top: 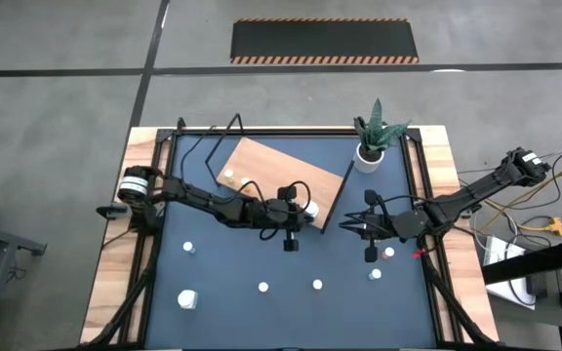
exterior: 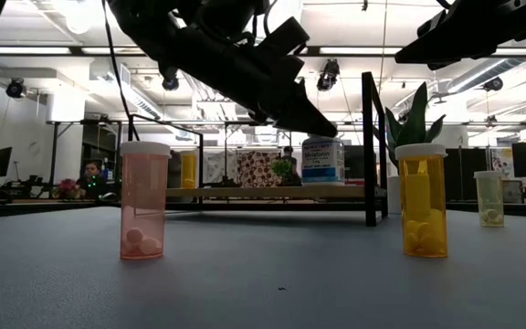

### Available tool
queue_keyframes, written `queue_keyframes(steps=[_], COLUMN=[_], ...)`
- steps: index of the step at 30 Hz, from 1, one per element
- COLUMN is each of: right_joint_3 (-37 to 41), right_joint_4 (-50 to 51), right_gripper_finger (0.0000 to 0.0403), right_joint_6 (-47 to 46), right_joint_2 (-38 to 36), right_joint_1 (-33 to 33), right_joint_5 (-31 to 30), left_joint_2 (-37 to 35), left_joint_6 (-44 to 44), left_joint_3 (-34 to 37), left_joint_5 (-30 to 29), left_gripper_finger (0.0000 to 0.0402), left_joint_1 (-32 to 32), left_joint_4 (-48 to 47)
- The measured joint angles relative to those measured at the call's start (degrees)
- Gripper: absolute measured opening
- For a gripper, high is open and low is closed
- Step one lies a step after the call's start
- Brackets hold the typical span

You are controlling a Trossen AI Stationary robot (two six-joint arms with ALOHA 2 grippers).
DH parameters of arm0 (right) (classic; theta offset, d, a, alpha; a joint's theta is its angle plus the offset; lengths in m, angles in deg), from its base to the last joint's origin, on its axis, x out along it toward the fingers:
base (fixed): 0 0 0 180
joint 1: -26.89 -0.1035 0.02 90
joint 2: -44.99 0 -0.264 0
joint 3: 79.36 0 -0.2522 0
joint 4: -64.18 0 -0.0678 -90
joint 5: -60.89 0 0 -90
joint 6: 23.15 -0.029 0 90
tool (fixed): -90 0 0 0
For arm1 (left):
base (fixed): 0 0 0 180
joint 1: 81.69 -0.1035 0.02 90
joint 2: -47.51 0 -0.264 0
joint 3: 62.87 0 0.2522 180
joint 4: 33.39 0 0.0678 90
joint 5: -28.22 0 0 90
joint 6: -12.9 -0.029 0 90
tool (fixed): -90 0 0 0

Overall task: Pick and place medicine bottles onto shelf by color
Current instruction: Put the right white pill bottle on the shelf

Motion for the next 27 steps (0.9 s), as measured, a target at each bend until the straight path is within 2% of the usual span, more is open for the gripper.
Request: queue_keyframes(steps=[23, 27], right_joint_3=[0.0, 0.0], right_joint_4=[0.0, 0.0], right_gripper_finger=[0.0009, 0.0009], right_joint_6=[-0.6, -0.6], right_joint_2=[0.0, 0.0], right_joint_1=[0.0, 0.0], right_joint_5=[0.0, 0.0], left_joint_2=[0.0, -0.8], left_joint_6=[2.4, 2.4], left_joint_3=[0.1, 0.1], left_joint_5=[-0.4, 2.2], left_gripper_finger=[0.0000, 0.0000], left_joint_1=[-0.7, -0.6], left_joint_4=[0.0, -0.4])
